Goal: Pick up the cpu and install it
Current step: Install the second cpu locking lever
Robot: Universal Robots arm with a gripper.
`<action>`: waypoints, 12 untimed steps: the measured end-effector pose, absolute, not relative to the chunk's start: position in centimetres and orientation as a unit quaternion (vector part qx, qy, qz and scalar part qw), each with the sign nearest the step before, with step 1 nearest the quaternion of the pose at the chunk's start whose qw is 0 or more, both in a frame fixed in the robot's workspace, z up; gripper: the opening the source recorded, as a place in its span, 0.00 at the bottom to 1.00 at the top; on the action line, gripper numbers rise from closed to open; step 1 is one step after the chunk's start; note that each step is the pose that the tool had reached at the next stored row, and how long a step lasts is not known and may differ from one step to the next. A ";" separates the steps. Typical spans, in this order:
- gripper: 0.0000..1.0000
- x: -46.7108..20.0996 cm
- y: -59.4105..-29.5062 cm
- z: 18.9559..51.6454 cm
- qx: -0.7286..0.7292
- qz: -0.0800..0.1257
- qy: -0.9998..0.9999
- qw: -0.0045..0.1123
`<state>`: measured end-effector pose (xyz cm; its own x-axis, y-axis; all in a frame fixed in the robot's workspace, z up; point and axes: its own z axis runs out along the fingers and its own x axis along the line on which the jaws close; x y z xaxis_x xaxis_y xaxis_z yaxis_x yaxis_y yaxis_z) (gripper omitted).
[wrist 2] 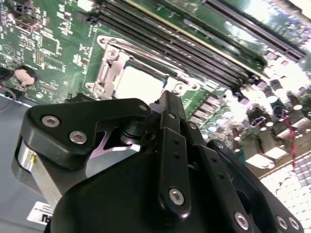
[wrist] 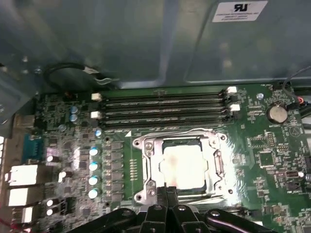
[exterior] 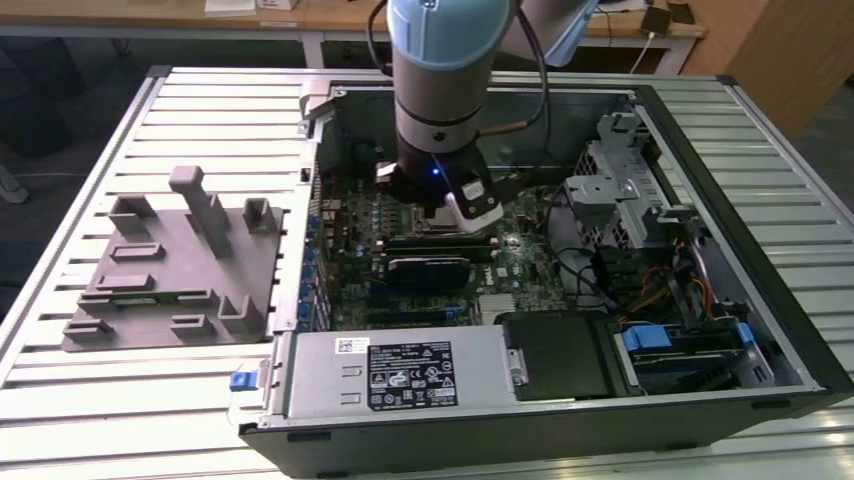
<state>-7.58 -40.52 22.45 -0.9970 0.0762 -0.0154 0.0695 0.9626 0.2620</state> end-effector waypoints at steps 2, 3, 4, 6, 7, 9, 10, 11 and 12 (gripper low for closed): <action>0.11 -7.3 -40.2 22.4 0.037 0.128 0.991 0.012; 0.11 -7.1 -40.1 22.4 0.037 0.126 0.991 0.012; 0.11 -7.0 -40.0 22.4 0.037 0.124 0.992 0.012; 0.11 -6.7 -39.8 22.4 0.037 0.120 0.992 0.012; 0.11 -6.5 -39.7 22.3 0.037 0.118 0.992 0.012; 0.11 -6.1 -39.5 22.3 0.037 0.116 0.992 0.012; 0.11 -5.9 -39.5 22.3 0.037 0.116 0.993 0.012; 0.11 -5.7 -39.4 22.3 0.037 0.115 0.993 0.012; 0.11 -5.5 -39.3 22.3 0.037 0.114 0.993 0.012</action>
